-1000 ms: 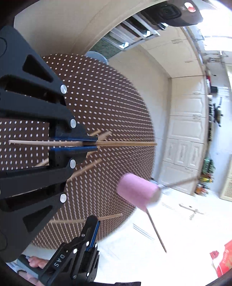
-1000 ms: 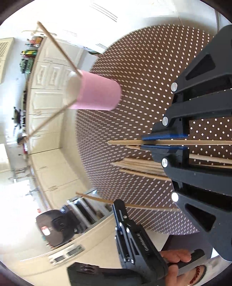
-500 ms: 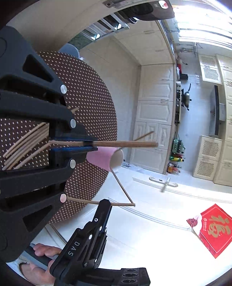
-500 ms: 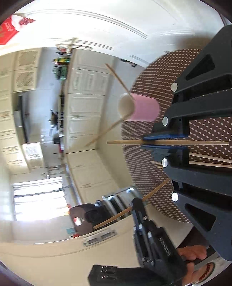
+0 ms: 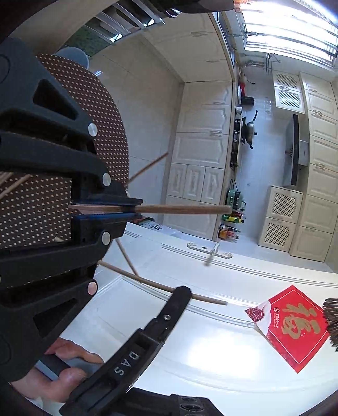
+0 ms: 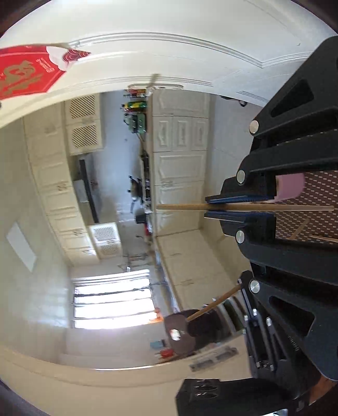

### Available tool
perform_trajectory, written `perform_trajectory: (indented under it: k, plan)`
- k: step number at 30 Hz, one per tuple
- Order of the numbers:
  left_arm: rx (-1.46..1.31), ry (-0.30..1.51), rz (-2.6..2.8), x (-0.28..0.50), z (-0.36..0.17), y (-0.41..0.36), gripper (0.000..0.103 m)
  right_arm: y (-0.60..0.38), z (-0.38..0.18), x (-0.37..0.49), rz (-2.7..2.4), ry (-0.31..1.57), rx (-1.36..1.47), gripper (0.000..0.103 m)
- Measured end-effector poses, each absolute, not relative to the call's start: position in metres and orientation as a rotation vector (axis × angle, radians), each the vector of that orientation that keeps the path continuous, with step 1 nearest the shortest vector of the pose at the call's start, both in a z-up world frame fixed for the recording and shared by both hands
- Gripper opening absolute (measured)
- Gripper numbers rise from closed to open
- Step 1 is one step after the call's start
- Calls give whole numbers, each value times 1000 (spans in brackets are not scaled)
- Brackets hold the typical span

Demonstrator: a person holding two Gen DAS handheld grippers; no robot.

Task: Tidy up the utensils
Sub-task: 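Raise the left gripper's chopstick upright into the pink cup while the right gripper inserts its own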

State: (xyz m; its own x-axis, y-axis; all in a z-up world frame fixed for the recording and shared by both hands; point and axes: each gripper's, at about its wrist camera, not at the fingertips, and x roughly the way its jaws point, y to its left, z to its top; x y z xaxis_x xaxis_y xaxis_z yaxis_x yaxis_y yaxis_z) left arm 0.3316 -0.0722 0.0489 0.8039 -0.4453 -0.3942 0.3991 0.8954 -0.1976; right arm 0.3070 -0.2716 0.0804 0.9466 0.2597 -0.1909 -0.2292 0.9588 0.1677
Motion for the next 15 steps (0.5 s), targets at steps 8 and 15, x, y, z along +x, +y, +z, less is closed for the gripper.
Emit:
perform_trajectory:
  k: [8,15]
  plan:
    - [-146,389,-453,371,45,-82,5,-265,82,329,185,48,90,4]
    - [-186,331,-456,392,34,-82,5,-261,64,355,162,43,66,4]
